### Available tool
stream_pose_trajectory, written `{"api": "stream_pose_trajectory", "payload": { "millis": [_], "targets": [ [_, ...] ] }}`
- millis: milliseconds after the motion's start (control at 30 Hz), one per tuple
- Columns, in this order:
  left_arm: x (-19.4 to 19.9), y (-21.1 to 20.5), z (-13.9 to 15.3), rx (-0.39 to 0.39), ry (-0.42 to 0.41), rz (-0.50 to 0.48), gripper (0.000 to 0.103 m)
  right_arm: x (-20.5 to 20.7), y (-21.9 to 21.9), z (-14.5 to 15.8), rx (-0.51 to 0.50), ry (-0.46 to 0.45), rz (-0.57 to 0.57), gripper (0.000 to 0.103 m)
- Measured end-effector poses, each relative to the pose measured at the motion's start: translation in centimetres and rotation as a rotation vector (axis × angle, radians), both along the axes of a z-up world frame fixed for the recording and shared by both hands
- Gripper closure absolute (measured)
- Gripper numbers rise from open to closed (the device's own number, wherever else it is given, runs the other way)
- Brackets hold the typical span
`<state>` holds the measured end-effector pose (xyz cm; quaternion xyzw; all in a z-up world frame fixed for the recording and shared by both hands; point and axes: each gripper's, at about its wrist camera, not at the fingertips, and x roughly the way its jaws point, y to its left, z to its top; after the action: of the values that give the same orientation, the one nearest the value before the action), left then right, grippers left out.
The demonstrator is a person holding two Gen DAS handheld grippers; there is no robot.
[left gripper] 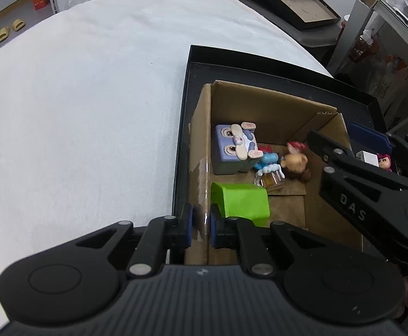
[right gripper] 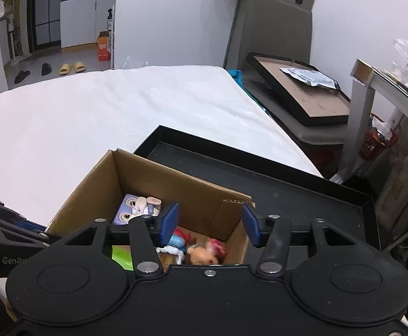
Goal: Organize rigid objects
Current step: 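Open the right tool to drop the doll into the box while the left tool grips the wall, then grasp the white charger on the tray with the right tool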
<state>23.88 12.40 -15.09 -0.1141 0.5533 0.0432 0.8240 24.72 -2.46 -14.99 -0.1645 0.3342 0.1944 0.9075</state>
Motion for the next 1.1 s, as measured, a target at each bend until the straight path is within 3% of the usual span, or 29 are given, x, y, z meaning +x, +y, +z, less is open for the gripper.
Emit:
{"api": "stream_pose_trajectory", "payload": {
  "millis": [67, 200, 467, 567, 700, 967, 1100],
  "targets": [
    [0.0, -0.1, 0.0, 0.004, 0.003, -0.001, 0.091, -0.1, -0.4, 0.0, 0.009, 0.012, -0.01, 0.051],
    [0.0, -0.4, 0.3, 0.025, 0.009, 0.007, 0.091, -0.7, -1.1, 0.1, 0.022, 0.021, -0.026, 0.042],
    [0.2, -1.3, 0.9, 0.089, 0.016, 0.005, 0.085, -0.2, -3.3, 0.7, 0.103, 0.053, -0.087, 0.041],
    [0.3, -1.5, 1.0, 0.108, 0.02, 0.01, 0.078, 0.2, -4.3, 0.7, 0.128, 0.067, -0.118, 0.04],
    [0.5, -1.7, 1.0, 0.157, 0.022, 0.019, 0.056, 0.5, -5.6, 0.7, 0.157, 0.072, -0.156, 0.041],
    [1.2, -2.1, 0.9, 0.243, 0.039, 0.047, 0.044, 1.2, -8.0, 0.6, 0.19, 0.081, -0.202, 0.039],
    [1.5, -2.8, 1.3, 0.271, 0.041, 0.047, 0.038, 1.7, -9.2, 0.4, 0.21, 0.086, -0.244, 0.027]
  ]
}}
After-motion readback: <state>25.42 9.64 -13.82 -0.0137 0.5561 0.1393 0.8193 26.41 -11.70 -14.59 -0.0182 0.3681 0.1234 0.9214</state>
